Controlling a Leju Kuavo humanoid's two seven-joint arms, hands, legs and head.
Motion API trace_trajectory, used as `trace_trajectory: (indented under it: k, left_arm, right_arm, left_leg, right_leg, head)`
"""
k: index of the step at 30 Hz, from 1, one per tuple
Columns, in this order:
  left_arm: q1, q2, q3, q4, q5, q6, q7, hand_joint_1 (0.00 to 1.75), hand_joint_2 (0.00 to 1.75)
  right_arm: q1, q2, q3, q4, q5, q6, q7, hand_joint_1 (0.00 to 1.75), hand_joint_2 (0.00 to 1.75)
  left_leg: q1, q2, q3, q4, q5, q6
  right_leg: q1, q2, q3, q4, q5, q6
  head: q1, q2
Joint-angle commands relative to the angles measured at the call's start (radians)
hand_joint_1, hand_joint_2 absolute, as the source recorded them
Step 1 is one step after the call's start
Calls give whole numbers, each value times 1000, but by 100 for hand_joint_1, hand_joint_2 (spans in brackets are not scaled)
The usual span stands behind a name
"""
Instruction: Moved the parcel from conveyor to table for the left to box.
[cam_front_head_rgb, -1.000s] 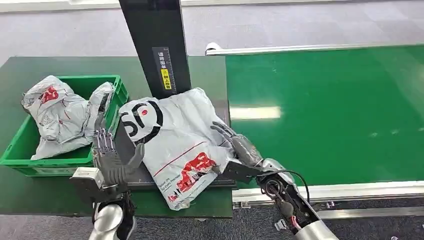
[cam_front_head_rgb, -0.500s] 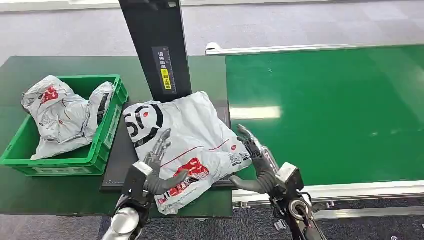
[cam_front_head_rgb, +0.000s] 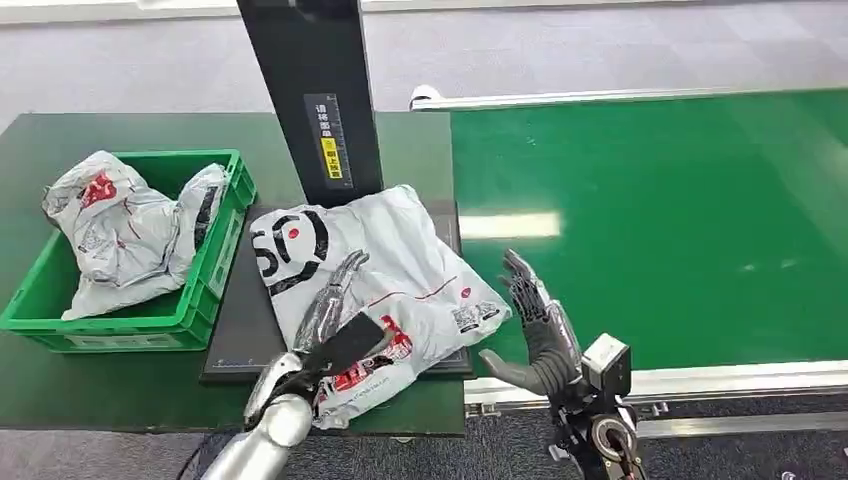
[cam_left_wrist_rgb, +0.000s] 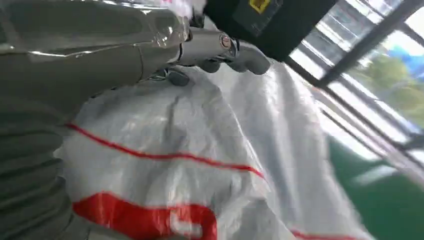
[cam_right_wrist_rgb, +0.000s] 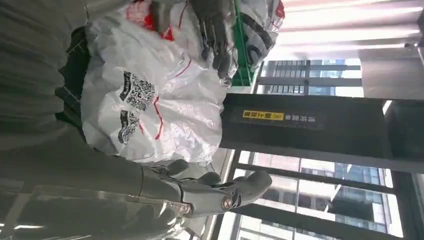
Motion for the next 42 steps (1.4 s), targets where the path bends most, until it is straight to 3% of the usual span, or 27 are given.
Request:
trace_trajectory:
  k: [1,2,3,5,6,16,27,31,37,38,42]
  left_arm:
    - [-170,-33,-28,332,-393,161,227,2,175]
    - [-168,-35,-11,332,-397,155,214,16,175]
    - [-169,-32,1,335,-404,153,212,136,175]
    - [-170,-26,8,338,-405,152,203,168,175]
    - [-172,-25,11,348,-408,142,195,173,175]
    - [-162,-37,8,372,-427,80,150,175,175]
    - [-127,-43,25,282,-377,154,54,175,175]
    - [-106,-31,14,190,-319,274,-68,175,175]
    - [-25,27,-5,-127,-224,456,-208,175,175]
    - [10,-5,99,-236,-415,524,-235,175,175]
    - [81,-176,382,-478,-442,524,-563,175,175]
  right_arm:
    - [-8,71,-65,14,47,2,17,0,175]
    - [-9,70,-69,12,43,5,13,0,175]
    - [-12,68,-73,9,40,8,11,0,175]
    - [-13,67,-77,4,38,10,12,0,175]
    - [-10,67,-81,-3,35,13,15,0,175]
    - [-1,67,-97,4,34,14,19,0,175]
    - [13,65,-105,-17,26,16,23,0,175]
    - [17,64,-110,-29,12,19,28,0,175]
    - [16,49,-104,-25,-11,21,33,0,175]
    - [15,47,-102,-21,-16,19,33,0,175]
    - [7,34,-91,23,-48,-1,32,0,175]
  left_leg:
    - [0,-5,0,-2,3,1]
    - [0,-4,0,-1,1,0]
    - [0,-4,1,-2,2,1]
    - [0,-2,1,-2,2,1]
    - [0,-1,1,-1,1,1]
    - [0,-1,1,-1,1,1]
    - [0,-1,1,-1,1,1]
    - [0,-1,0,0,0,0]
    - [0,1,0,-1,0,1]
    - [0,1,-1,0,0,0]
    - [1,2,-2,0,0,1]
  right_leg:
    - [0,-5,1,-2,1,-1]
    - [0,-3,1,-1,0,0]
    - [0,-3,2,-2,1,0]
    - [0,-1,2,-2,1,0]
    - [0,-1,1,-1,0,0]
    - [0,-1,1,-1,0,0]
    - [0,0,1,-1,1,0]
    - [0,0,0,0,0,0]
    - [0,2,0,-1,1,0]
    - [0,1,0,0,0,0]
    - [1,3,-1,0,1,0]
  head:
    - [0,0]
    - [0,0]
    - [0,0]
    - [0,0]
    - [0,0]
    - [0,0]
    - [0,0]
    - [0,0]
    - [0,0]
    - [0,0]
    - [0,0]
